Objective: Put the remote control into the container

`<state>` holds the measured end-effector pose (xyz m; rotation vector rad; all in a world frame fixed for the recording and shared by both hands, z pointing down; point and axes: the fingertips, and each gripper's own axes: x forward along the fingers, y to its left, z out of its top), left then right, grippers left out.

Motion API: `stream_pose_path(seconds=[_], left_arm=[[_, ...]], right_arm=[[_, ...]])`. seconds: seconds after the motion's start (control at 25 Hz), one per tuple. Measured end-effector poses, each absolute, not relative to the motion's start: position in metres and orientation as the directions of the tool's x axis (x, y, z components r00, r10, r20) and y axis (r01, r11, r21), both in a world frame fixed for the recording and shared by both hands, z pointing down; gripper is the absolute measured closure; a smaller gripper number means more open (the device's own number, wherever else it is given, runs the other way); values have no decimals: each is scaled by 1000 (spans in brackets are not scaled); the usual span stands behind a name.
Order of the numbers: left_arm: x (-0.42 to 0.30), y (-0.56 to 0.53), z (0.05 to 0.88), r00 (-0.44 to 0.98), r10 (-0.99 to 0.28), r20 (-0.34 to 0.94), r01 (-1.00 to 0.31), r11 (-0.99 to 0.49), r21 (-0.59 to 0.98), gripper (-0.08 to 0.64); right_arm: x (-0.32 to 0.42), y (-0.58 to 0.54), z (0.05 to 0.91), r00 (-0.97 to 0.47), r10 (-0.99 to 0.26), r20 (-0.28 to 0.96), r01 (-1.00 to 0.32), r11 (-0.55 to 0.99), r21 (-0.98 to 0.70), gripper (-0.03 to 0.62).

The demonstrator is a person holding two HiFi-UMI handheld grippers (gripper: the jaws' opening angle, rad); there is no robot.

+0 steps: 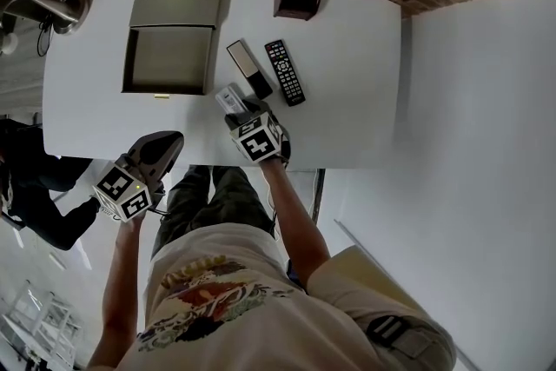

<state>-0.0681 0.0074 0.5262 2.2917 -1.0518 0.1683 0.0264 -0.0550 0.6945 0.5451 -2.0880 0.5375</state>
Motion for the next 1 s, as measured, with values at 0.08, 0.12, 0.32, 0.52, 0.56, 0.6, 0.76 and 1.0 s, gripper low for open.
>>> stream_pose_path(seconds=[0.08, 0.12, 0.32, 0.52, 0.56, 0.6, 0.76, 1.0], left_arm=[[-68, 5, 525, 671, -652, 353, -730, -498, 468, 555], [-67, 4, 525, 668, -654, 354, -733, -497, 465, 555], [-61, -2, 519, 658, -665, 352, -742, -495, 452, 555], [-59, -9, 515, 644, -681, 350, -754, -486, 442, 555], [-59, -11, 515, 641, -683, 349, -756, -484, 440, 555], [-59, -12, 514, 639, -686, 348, -758, -484, 438, 555], [-57, -19, 507, 636, -693, 339, -762, -493, 421, 555], [-57, -30, 498, 630, -709, 319, -765, -495, 412, 555]], right_arm=[[27, -56, 691, -517, -180, 837, -554, 816, -167, 360], [27, -56, 689, -521, -180, 834, -549, 819, -166, 360], [31, -57, 681, -535, -173, 827, -535, 827, -173, 360], [34, -62, 673, -545, -169, 821, -524, 833, -177, 360], [35, -63, 671, -546, -170, 820, -524, 833, -176, 360], [36, -64, 670, -547, -171, 819, -524, 833, -176, 360], [40, -70, 661, -559, -176, 810, -532, 826, -188, 360], [41, -78, 644, -577, -188, 795, -524, 831, -184, 360]])
